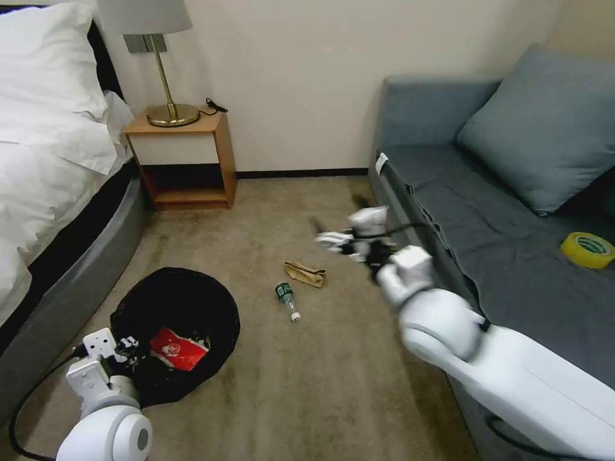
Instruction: Pick up the trash bin, then pick up the garbage on the floor and place it into the trash bin.
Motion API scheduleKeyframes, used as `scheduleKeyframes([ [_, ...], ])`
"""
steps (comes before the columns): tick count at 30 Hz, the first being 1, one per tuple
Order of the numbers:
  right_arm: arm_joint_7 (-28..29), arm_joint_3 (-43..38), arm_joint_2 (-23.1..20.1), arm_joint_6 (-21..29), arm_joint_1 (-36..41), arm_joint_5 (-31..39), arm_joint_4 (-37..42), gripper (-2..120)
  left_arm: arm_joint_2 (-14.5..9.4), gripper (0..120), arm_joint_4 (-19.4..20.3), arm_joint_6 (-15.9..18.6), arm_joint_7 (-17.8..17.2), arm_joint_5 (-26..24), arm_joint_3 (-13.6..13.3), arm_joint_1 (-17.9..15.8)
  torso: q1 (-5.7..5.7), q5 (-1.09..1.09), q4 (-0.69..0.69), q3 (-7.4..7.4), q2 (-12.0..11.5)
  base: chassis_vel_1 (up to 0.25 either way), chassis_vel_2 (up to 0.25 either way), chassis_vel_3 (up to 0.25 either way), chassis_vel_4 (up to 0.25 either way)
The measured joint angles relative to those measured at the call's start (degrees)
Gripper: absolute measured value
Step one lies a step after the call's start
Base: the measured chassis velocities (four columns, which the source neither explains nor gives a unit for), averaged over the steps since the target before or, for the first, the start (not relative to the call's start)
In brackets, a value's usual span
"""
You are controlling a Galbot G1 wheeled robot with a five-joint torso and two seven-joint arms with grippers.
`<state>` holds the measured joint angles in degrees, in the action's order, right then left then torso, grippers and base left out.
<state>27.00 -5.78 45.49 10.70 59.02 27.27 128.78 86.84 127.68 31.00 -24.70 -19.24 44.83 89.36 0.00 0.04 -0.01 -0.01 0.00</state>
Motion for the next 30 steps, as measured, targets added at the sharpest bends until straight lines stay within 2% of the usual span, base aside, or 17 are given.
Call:
scheduleKeyframes([
  [1, 0.0, -3.9, 1.0, -0.5, 4.9, -2.5, 1.5, 100, 0.0, 2, 0.0, 0.0, 0.1, 0.0, 0.1, 0.0, 0.0, -0.03, 0.01, 0.0, 0.0, 0.0, 0.0, 0.0, 0.0],
  [2, 0.0, -3.9, 1.0, -0.5, 4.9, -2.5, 1.5, 100, 0.0, 2, 0.0, 0.0, 0.1, 0.0, 0.1, 0.0, 0.0, -0.03, 0.01, 0.0, 0.0, 0.0, 0.0, 0.0, 0.0],
  [6, 0.1, -10.5, 5.6, -3.9, 19.2, -12.0, 4.9, 100, -0.1, 2, 0.1, -0.3, 0.1, 0.0, 1.0, 0.0, 0.0, -0.03, 0.0, 0.0, 0.0, 0.0, 0.0, 0.0, 0.0],
  [7, 0.1, -10.5, 5.6, -3.9, 19.2, -12.0, 4.9, 100, -0.1, 2, 0.1, -0.3, 0.1, 0.0, 1.0, 0.0, 0.0, -0.03, 0.0, 0.0, 0.0, 0.0, 0.0, 0.0, 0.0],
  [11, 0.2, -10.0, 11.0, -6.1, 26.2, -18.9, 5.8, 100, -0.2, 2, 0.3, -0.7, 0.2, -0.1, 2.0, 0.3, 0.0, -0.04, 0.01, 0.0, 0.0, 0.0, 0.0, 0.0, 0.0],
  [17, -1.5, -7.7, 16.3, -8.6, 28.6, -22.5, 4.5, 100, 0.1, 2, 0.8, -1.1, 0.3, -0.2, 2.5, 0.7, 0.0, -0.04, 0.03, 0.0, 0.0, 0.0, 0.0, 0.0, 0.0],
  [22, -3.0, -6.0, 18.8, -10.7, 29.4, -24.1, 3.0, 100, 0.3, 2, 1.5, -1.2, 0.3, -0.2, 2.4, 0.8, 0.0, -0.04, 0.02, 0.0, 0.0, 0.0, 0.0, 0.0, 0.0],
  [30, -3.4, -4.9, 18.4, -11.1, 28.1, -24.3, 1.9, 100, 0.3, 2, 1.8, -1.2, 0.4, -0.3, 2.6, 0.8, -0.01, -0.04, 0.02, 0.0, 0.0, -0.028, 0.024, 0.026, -0.036],
])
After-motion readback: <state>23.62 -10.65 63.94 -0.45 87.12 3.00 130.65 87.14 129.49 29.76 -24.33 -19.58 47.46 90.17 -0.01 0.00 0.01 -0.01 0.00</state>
